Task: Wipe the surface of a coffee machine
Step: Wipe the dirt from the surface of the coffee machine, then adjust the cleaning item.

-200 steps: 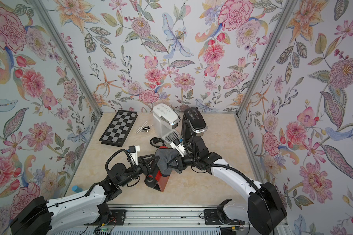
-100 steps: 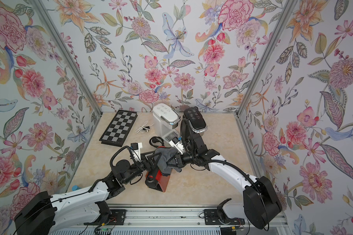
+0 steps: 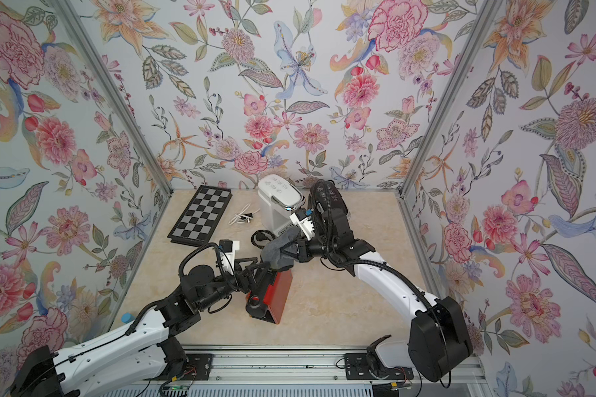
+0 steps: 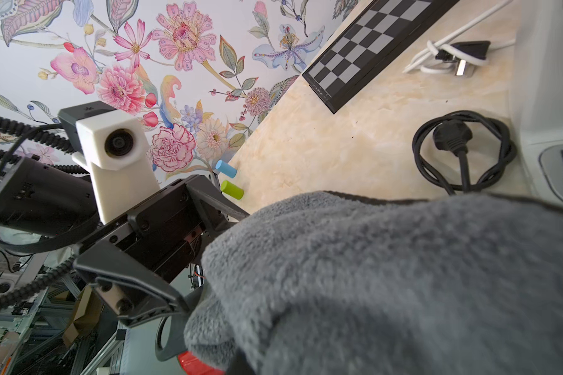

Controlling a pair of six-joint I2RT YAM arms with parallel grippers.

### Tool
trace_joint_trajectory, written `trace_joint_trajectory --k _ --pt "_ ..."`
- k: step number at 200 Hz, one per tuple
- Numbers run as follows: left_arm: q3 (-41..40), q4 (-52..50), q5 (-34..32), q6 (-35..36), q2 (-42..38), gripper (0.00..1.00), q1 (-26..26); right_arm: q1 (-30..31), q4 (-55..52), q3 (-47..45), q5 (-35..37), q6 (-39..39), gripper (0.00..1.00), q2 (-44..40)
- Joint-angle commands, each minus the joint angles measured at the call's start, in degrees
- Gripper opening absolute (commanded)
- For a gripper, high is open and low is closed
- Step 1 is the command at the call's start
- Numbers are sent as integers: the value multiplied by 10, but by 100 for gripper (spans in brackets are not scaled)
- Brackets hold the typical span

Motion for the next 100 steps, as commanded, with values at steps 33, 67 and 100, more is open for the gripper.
trace_joint_trajectory --k 33,67,100 --pt "87 -12 57 66 25 72 7 -2 11 42 -29 -8 0 -12" --pt "98 33 104 60 57 73 33 -5 10 30 -64 -38 0 -24" --pt "71 148 182 -15 82 73 77 -7 11 2 -88 -70 0 -48"
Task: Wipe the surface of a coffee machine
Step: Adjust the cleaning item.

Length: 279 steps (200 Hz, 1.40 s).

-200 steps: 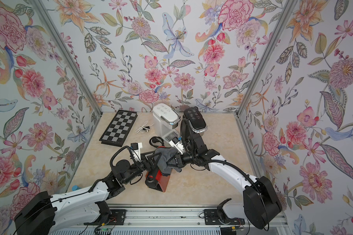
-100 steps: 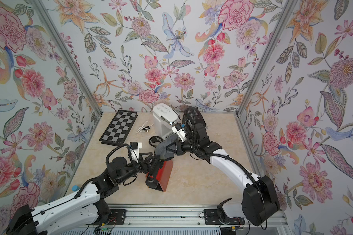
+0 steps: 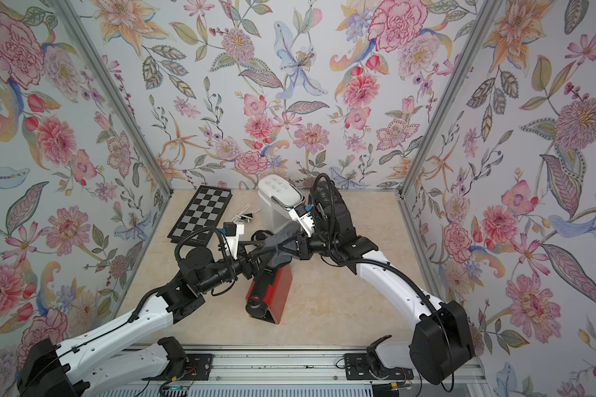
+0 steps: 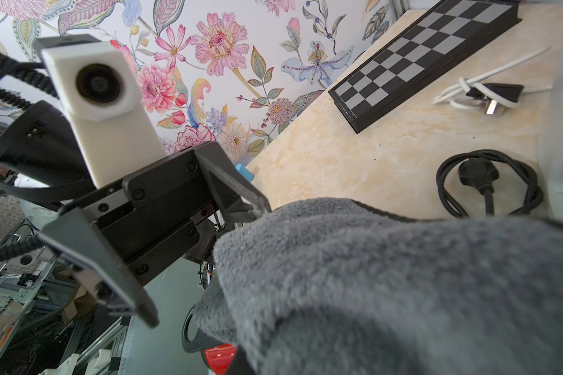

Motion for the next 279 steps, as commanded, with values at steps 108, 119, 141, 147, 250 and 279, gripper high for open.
trace_joint_trajectory --k 108,119,141,147,250,279 --pt "-5 190 167 -72 65 80 13 21 20 5 -101 -78 0 -6" --pt "-3 194 166 -76 69 75 15 23 21 2 -101 -80 0 -8" --pt "-1 196 162 -78 79 67 17 29 25 -1 -106 -84 0 -13" --pt "0 195 161 -78 82 65 18 30 25 -2 -105 -86 0 -14" --pt "-33 199 126 -97 45 4 55 26 29 -10 -79 -87 5 -26" --pt "-46 190 101 -97 7 0 66 25 36 -19 -56 -80 28 -28"
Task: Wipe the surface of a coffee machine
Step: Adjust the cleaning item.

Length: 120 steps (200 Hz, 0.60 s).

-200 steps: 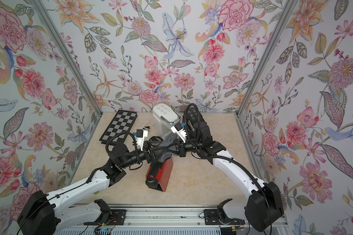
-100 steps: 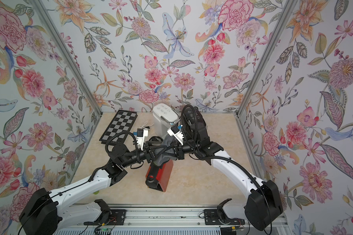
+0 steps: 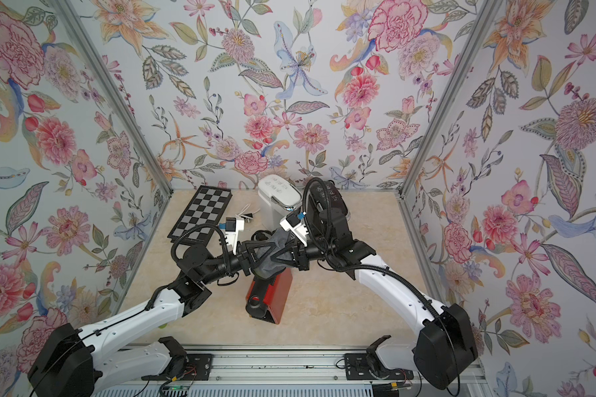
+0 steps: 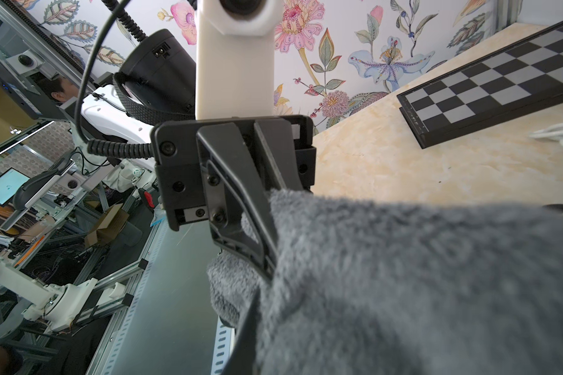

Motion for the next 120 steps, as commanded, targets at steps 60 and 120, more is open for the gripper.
trace_joint_trajectory --k 60,120 --pt "-27 -132 -142 45 -177 0 28 -36 111 -88 67 79 45 -40" --pt "-55 -281 -191 49 -259 0 28 -34 179 -159 124 137 45 -22"
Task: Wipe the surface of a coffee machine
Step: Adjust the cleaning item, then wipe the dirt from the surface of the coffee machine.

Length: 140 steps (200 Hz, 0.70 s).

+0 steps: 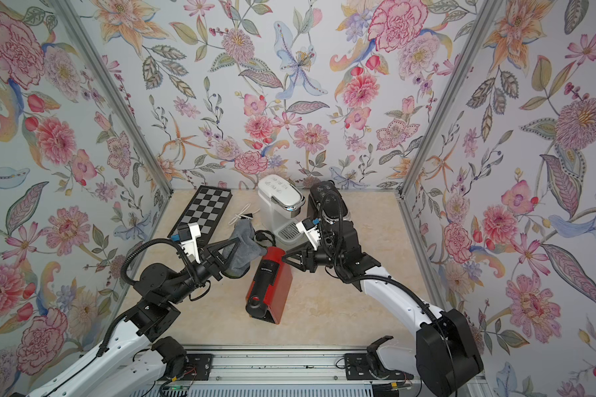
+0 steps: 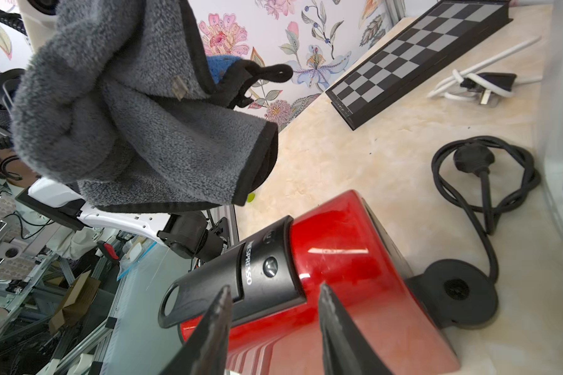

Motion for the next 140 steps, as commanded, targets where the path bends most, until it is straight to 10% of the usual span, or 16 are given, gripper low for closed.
trace_joint_trajectory --k 1,140 --pt "-26 -81 -34 14 -15 0 4 10 41 -19 42 25 45 8" --pt "-167 166 11 -54 114 0 -10 79 50 -1 120 47 44 79"
